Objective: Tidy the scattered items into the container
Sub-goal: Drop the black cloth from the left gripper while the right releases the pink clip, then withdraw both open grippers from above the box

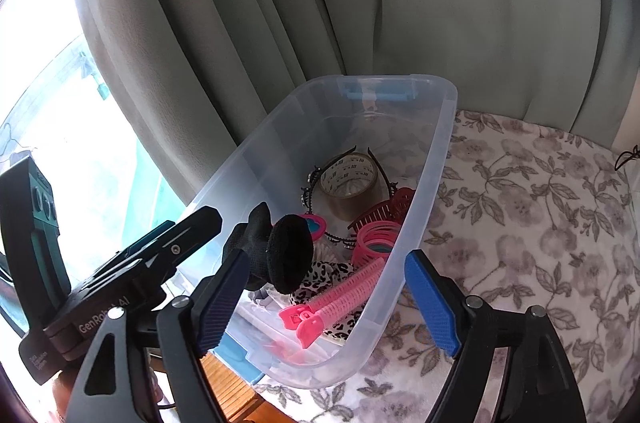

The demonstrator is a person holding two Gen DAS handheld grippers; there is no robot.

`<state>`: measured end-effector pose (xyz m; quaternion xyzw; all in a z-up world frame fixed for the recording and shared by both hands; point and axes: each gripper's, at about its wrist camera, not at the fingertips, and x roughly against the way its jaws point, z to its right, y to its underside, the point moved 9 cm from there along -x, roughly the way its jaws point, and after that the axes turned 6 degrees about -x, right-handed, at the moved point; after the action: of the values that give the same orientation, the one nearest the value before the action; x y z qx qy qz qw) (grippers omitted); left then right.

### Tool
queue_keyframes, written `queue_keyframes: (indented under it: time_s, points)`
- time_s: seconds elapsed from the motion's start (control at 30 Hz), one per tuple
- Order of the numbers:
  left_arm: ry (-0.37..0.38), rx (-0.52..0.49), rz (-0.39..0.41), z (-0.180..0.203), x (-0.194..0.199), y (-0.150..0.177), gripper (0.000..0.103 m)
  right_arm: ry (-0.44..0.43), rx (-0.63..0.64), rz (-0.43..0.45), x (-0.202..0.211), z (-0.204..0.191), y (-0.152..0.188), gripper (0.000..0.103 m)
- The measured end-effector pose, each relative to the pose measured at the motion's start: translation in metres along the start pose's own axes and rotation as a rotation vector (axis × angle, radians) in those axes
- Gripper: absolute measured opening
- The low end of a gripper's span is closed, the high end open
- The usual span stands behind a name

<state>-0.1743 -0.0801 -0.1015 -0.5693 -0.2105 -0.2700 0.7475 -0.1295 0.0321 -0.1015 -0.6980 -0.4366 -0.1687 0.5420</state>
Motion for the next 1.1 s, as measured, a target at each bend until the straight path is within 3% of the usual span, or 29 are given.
queue_keyframes:
  time_s: [0.1,0.17,0.23,1.1]
  points:
    - [0.012,0.006,0.001,0.000,0.007,0.002,0.094,0.000,-0.002,0.006,0.000,0.000,-0.001,0.094]
    - [0.007,-0.004,-0.002,0.011,-0.021,0.011,0.094,0.001,-0.003,0.009,0.001,0.001,-0.001,0.098]
    - [0.001,-0.014,-0.006,0.013,-0.024,0.011,0.094,0.003,-0.003,0.010,0.001,0.002,-0.002,0.102]
    - [-0.101,-0.087,-0.014,0.027,-0.014,0.006,0.094,0.027,0.010,0.005,0.007,0.002,-0.002,0.103]
